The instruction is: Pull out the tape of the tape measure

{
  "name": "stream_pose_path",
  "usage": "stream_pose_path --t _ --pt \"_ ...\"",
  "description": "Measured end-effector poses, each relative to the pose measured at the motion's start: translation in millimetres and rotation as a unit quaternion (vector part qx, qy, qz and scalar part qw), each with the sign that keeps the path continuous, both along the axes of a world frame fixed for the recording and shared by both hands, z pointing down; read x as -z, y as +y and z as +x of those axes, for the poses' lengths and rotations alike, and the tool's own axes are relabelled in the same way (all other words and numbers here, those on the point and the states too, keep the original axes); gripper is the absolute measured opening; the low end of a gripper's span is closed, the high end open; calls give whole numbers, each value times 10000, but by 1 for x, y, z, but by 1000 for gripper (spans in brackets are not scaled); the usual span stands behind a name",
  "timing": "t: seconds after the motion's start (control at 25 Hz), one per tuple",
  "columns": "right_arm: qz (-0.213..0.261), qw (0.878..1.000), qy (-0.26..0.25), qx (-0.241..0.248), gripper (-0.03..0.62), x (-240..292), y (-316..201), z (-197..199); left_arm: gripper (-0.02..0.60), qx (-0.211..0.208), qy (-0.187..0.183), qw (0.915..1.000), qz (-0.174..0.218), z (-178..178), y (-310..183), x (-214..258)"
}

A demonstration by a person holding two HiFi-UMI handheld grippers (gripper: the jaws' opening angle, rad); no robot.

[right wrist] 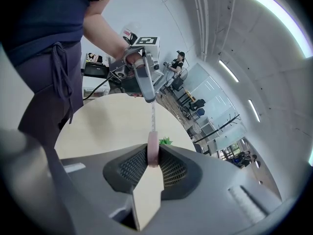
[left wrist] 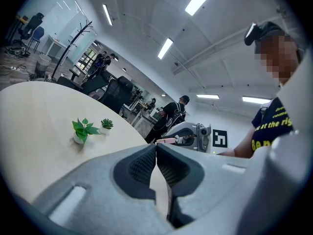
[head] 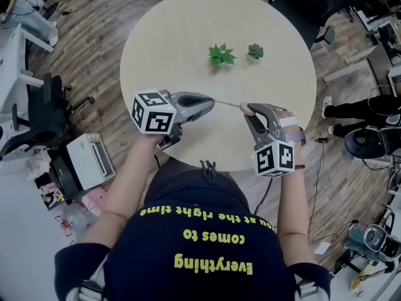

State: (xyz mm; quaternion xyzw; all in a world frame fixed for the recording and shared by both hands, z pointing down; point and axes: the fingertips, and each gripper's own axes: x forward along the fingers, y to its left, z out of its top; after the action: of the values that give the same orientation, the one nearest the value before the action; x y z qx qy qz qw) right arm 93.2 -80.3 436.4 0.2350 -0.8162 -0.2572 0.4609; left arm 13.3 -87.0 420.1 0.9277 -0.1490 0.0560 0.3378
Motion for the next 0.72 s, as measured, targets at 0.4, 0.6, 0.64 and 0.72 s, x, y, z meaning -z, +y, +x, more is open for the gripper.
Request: stream_pose_path --t 0.4,0.6,0.64,0.72 --pt "-8 10000 -94 12 83 1 1 -8 8 -94 4 10000 -5 8 2 0" --pt "-18 9999 -122 29 83 2 3 -11 8 -139 35 9999 -13 12 4 2" --pt "-16 9999 -127 33 83 2 3 -11 8 -144 40 9999 -15 13 4 2" --pt "-11 9999 -150 36 83 2 2 -12 8 -150 48 9999 -21 15 4 2"
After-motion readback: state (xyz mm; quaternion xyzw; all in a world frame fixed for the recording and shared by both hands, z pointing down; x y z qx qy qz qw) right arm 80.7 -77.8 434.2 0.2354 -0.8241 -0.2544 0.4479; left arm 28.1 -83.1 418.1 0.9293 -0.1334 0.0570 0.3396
